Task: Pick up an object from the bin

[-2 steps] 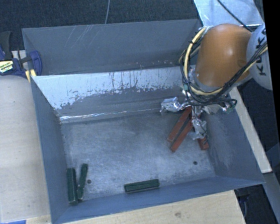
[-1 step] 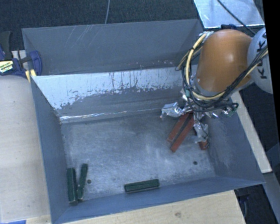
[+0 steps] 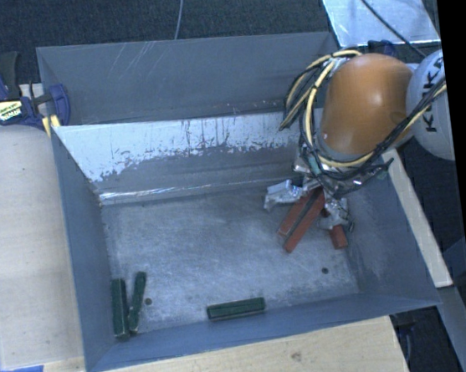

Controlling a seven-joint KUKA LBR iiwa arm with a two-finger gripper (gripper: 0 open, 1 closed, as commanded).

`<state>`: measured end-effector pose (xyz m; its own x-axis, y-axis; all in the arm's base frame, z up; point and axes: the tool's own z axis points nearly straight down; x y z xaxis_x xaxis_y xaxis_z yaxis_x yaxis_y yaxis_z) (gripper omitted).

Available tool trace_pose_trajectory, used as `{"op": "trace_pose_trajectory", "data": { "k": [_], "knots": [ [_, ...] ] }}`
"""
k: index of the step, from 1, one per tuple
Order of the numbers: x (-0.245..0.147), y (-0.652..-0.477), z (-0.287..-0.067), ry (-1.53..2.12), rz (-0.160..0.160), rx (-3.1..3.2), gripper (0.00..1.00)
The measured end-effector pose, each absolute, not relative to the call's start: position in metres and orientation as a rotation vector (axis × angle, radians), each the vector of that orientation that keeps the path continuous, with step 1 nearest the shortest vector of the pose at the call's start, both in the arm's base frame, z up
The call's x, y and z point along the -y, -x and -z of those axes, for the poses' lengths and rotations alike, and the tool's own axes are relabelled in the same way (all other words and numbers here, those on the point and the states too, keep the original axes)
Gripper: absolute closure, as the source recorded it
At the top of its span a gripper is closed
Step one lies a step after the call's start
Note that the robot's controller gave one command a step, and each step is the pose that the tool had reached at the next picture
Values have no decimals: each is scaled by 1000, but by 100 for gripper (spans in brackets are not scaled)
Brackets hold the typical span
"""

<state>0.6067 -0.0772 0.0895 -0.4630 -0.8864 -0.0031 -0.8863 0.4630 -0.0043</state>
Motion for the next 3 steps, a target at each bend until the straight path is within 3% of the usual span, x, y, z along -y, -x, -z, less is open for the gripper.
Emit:
{"op": "trace_pose_trajectory", "data": {
  "k": [1,3],
  "knots": [
    [77,-618,-70,1418,1,-2800,100],
    [77,-618,-72,1418,-1,-2800,100]
  ]
}}
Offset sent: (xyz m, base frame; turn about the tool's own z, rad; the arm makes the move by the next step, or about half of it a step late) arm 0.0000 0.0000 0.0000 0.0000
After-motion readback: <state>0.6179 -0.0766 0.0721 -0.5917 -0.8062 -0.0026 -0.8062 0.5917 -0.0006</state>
